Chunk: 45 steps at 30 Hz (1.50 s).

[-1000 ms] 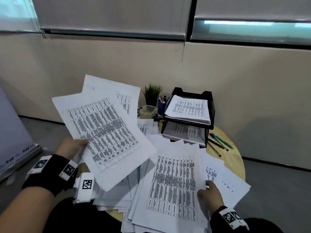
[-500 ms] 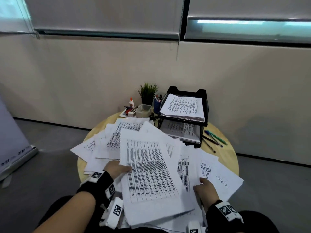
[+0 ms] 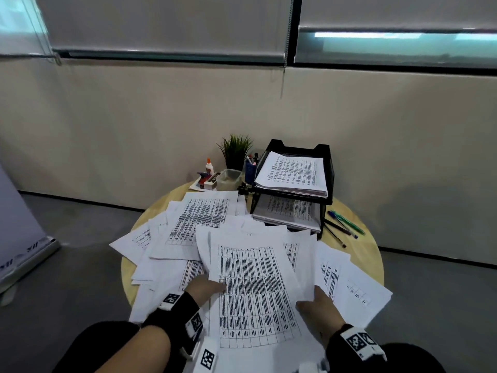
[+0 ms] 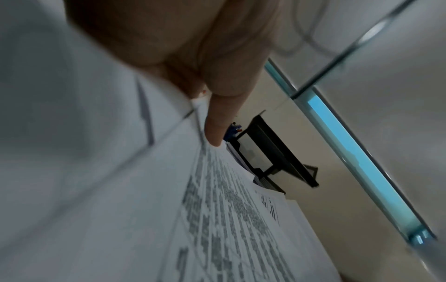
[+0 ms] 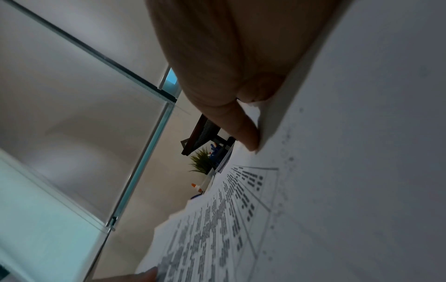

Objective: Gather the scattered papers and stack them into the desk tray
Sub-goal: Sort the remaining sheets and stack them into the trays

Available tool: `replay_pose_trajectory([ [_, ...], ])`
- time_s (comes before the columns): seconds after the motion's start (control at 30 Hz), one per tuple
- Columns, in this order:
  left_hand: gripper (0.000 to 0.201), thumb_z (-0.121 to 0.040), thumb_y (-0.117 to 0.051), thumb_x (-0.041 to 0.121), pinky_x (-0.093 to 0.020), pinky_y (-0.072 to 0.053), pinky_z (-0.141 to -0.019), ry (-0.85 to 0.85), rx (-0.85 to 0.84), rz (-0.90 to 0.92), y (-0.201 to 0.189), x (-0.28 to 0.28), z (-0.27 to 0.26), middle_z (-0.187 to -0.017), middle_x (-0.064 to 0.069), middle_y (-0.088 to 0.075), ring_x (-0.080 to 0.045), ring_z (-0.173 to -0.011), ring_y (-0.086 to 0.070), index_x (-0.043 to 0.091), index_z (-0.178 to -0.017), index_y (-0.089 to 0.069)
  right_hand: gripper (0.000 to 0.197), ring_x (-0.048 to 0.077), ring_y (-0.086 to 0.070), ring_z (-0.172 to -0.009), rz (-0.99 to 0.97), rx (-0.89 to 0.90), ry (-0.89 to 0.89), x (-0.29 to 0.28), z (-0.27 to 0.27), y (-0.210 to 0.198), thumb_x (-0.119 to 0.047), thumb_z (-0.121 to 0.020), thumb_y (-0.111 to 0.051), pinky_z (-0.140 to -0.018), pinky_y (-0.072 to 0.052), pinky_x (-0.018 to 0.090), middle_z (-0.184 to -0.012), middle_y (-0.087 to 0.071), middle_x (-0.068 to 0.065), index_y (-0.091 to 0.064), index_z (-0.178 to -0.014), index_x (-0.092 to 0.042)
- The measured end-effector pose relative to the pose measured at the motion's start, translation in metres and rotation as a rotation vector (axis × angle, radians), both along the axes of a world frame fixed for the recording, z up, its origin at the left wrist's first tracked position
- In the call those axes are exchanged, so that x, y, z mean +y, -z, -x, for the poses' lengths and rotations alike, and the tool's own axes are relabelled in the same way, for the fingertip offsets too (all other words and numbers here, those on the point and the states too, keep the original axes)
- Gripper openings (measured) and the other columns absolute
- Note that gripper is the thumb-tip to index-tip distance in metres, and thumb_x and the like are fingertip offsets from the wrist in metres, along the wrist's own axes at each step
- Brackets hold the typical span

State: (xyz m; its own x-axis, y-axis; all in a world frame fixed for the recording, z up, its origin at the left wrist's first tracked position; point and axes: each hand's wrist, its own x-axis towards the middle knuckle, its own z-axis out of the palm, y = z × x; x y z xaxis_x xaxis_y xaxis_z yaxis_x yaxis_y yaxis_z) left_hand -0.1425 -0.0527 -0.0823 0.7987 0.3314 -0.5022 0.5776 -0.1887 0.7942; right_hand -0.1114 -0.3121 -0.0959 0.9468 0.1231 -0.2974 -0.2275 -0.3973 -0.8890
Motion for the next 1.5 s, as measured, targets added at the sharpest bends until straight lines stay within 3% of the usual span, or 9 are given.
replay_pose_trajectory([
  [0.13,0.058,-0.060,-0.085,0.023,-0.039,-0.041,-0.100,-0.086,0.032,0.224,0.013,0.008,0.008,-0.115,-0.016,-0.064,-0.030,-0.106,-0.058,-0.004,-0.107,-0.064,0.052,0.024,-0.062,-0.091,-0.028,-0.011,-0.026,-0.002,-0.004,0.008,0.011,-0.072,-0.039,-0.079,-0.051,0.031,-0.103,-0.067,0.009,-0.052,-0.117,-0.010],
  [0.4,0.031,-0.081,-0.062,-0.012,-0.030,-0.049,-0.071,-0.027,-0.022,0.314,0.017,0.012,0.016,-0.077,-0.011,-0.070,-0.024,-0.076,-0.063,-0.010,-0.111,-0.060,0.024,0.019,-0.052,-0.062,0.024,-0.006,-0.002,-0.002,-0.006,0.005,0.007,-0.073,-0.045,-0.054,-0.040,0.024,-0.070,-0.062,0.003,-0.059,-0.081,-0.011],
  [0.53,0.028,-0.077,-0.058,-0.021,-0.038,-0.047,-0.088,-0.086,-0.084,0.321,0.022,0.021,0.017,-0.092,-0.019,-0.068,-0.027,-0.082,-0.062,-0.009,-0.102,-0.061,0.037,0.025,-0.060,-0.104,0.312,-0.058,0.095,-0.009,-0.020,0.010,-0.012,-0.076,-0.064,-0.086,-0.045,0.030,-0.112,-0.065,0.010,-0.062,-0.113,-0.009],
  [0.77,0.047,-0.067,-0.068,-0.017,-0.033,-0.055,-0.077,-0.059,-0.202,0.475,0.021,0.018,0.021,-0.095,-0.015,-0.071,-0.027,-0.088,-0.067,-0.002,-0.111,-0.058,0.029,0.016,-0.033,-0.067,-0.033,0.044,0.096,-0.006,-0.017,0.011,-0.018,-0.057,-0.066,-0.064,-0.028,0.027,-0.071,-0.035,0.007,-0.040,-0.069,-0.010],
  [0.87,0.081,-0.047,-0.082,0.005,-0.041,-0.051,-0.090,0.028,-0.231,0.468,0.021,0.020,0.023,-0.112,-0.018,-0.068,-0.031,-0.105,-0.063,-0.003,-0.122,-0.054,0.033,0.018,-0.028,-0.084,-0.274,0.130,0.113,-0.003,-0.015,0.011,0.000,-0.066,-0.070,-0.071,-0.043,0.031,-0.078,-0.039,0.025,-0.051,-0.092,0.002],
  [0.9,0.079,-0.049,-0.083,0.004,-0.036,-0.054,-0.085,0.031,-0.246,0.476,0.019,0.019,0.025,-0.112,-0.017,-0.068,-0.029,-0.105,-0.064,-0.002,-0.123,-0.054,0.040,0.056,-0.050,-0.101,-0.319,0.153,0.122,-0.004,-0.014,0.010,0.006,-0.069,-0.070,-0.072,-0.052,0.028,-0.085,-0.044,0.032,-0.050,-0.104,0.008],
  [1.0,0.060,-0.063,-0.074,-0.012,-0.020,-0.056,-0.065,0.017,-0.330,0.554,0.013,0.013,0.031,-0.109,-0.012,-0.070,-0.017,-0.092,-0.070,0.005,-0.117,-0.056,0.043,0.024,-0.056,-0.069,-0.323,0.125,0.136,-0.006,-0.013,0.002,0.006,-0.077,-0.069,-0.050,-0.049,0.014,-0.090,-0.055,0.019,-0.049,-0.115,0.008],
  [1.33,0.100,-0.025,-0.097,0.026,-0.028,-0.054,-0.081,0.190,-0.351,0.539,-0.008,0.011,0.030,-0.110,-0.015,-0.070,-0.028,-0.105,-0.066,0.005,-0.115,-0.058,0.078,0.045,-0.063,-0.104,-0.751,0.238,-0.080,-0.014,-0.012,-0.011,-0.011,-0.045,-0.093,-0.091,-0.051,0.051,-0.111,-0.065,0.029,-0.062,-0.115,0.006],
  [1.5,0.097,-0.026,-0.097,0.027,-0.029,-0.057,-0.078,0.216,-0.464,0.447,-0.044,0.013,0.019,-0.104,-0.017,-0.071,-0.029,-0.099,-0.068,-0.001,-0.112,-0.060,0.060,0.037,-0.068,-0.084,-0.774,0.050,-0.084,-0.015,-0.018,-0.053,-0.003,-0.056,-0.084,-0.069,-0.058,0.040,-0.103,-0.068,0.029,-0.061,-0.110,0.009],
])
